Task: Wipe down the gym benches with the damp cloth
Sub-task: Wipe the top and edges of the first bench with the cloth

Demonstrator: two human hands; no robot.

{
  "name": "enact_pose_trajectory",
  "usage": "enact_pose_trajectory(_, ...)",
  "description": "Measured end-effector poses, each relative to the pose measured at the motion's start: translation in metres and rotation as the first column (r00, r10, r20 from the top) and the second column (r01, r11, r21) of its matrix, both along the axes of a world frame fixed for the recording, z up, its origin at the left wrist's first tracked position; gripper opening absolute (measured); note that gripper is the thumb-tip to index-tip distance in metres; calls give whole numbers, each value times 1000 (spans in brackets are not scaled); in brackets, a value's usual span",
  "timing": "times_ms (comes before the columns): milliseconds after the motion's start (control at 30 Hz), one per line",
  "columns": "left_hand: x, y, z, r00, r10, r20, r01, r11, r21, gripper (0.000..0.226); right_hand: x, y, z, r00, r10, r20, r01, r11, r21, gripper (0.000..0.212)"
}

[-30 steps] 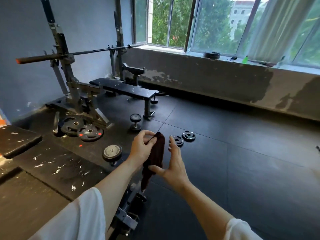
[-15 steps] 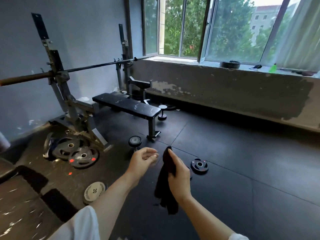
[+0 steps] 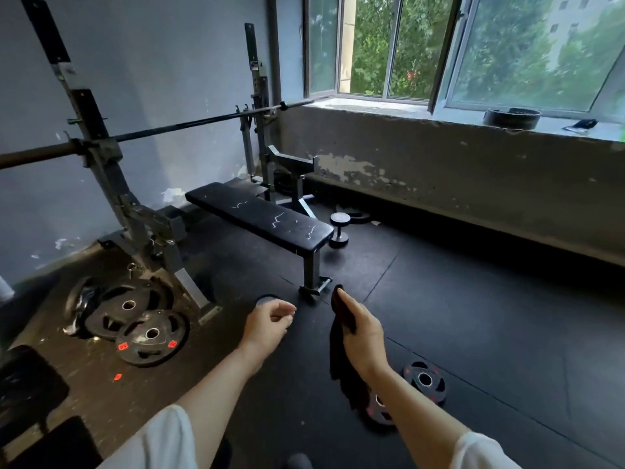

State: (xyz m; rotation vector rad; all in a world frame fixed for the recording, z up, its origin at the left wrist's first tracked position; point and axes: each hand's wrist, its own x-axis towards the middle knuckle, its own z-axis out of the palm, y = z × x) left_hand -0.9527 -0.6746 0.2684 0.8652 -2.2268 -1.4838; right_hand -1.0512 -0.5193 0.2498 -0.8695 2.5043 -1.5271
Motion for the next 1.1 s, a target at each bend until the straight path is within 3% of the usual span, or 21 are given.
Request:
enact_pose_trajectory(200,-150,-129,-19,988,-83,128,114,957,-265,33,-149,-124,-16,1000,-18,9,17,998,60,76)
enact_pose_trajectory(333,-218,-193,-22,937,-170,306,309,811,-497,46,-229,-186,-18,999,-12,35,6,989,148,74)
enact_pose_trajectory(533,-325,-282,-49,881,-230,413,448,689,-570,56,-347,-284,-47,996,-15,86,-4,976,217,76)
enact_pose_trajectory(633,-388,-334,-72,824,-268,499,537,651,-537,62,-410,-338,-85,986,17,165,-56,970,235,80)
enact_pose_trajectory(700,-440,-369,-90,786,-296,543,585,642,-496,69,-453,-378,-114,973,1,233,-53,974,220,70)
enact_pose_trajectory(767,-496,-401,-111,783,-330,528,588,670,-454,76,-492,-420,-135,955,-4,298,-48,985,167,46)
enact_pose_trajectory(833,-547,-430,-131,809,-360,465,563,704,-434,74,-522,-458,-150,953,28,302,-57,995,86,38)
enact_pose_trajectory(967,-610,-475,-175,878,-329,349,475,692,-544,33,-567,-500,-183,948,-43,317,28,998,52,30)
enact_pose_trajectory(1033,-629,-497,-193,895,-325,305,445,686,-575,27,-587,-512,-202,974,-31,223,9,995,103,32)
enact_pose_trajectory(1100,-644,-519,-211,887,-374,271,458,636,-621,27,-602,-522,-222,1000,-8,16,4,976,218,38)
